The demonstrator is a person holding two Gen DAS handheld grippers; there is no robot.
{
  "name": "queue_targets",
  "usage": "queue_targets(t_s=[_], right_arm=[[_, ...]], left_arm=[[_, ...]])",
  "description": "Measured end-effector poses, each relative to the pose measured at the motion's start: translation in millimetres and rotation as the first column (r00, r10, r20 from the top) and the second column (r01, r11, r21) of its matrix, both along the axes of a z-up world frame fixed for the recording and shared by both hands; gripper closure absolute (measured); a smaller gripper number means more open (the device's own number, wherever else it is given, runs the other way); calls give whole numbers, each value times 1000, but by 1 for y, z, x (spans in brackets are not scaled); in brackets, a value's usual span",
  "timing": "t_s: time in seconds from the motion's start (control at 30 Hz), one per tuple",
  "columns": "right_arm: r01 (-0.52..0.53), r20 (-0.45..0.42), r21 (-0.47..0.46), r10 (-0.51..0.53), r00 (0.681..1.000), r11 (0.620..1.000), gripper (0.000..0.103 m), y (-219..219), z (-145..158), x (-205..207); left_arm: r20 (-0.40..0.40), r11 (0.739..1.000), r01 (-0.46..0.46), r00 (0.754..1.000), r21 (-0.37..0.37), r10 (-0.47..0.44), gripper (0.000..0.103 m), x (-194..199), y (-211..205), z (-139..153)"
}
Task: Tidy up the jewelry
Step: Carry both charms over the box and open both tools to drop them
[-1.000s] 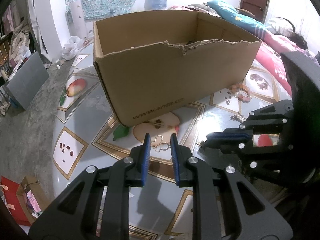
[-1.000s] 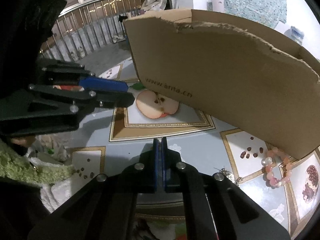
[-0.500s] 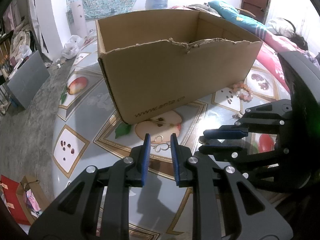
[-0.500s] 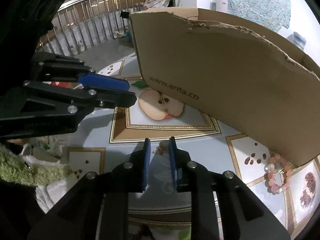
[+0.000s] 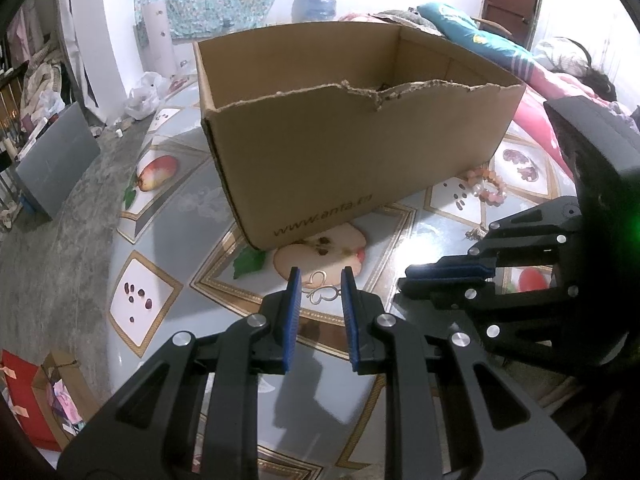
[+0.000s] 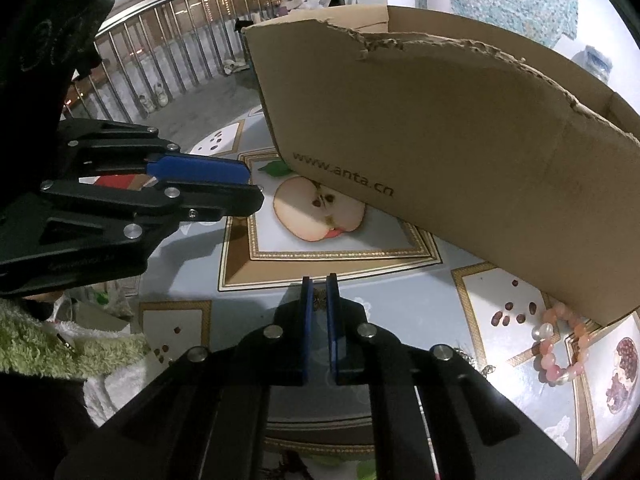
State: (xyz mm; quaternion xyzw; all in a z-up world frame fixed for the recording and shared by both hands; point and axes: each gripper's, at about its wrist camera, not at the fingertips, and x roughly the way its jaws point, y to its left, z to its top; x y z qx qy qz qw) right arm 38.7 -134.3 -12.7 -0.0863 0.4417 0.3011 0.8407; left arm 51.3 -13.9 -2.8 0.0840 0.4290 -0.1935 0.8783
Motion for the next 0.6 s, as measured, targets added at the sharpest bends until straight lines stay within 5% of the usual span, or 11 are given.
queue_targets(t_s=[0.3, 0.6], right_arm=[[6, 34, 24, -6, 999, 1000, 96, 0, 12, -6], [22, 196, 153, -52, 979, 988, 96, -24, 90, -10]], left_arm=[[29, 1000, -3, 1000, -7, 3, 85, -7, 0, 13], [139, 995, 38, 990, -96, -24, 85, -18, 5, 79]])
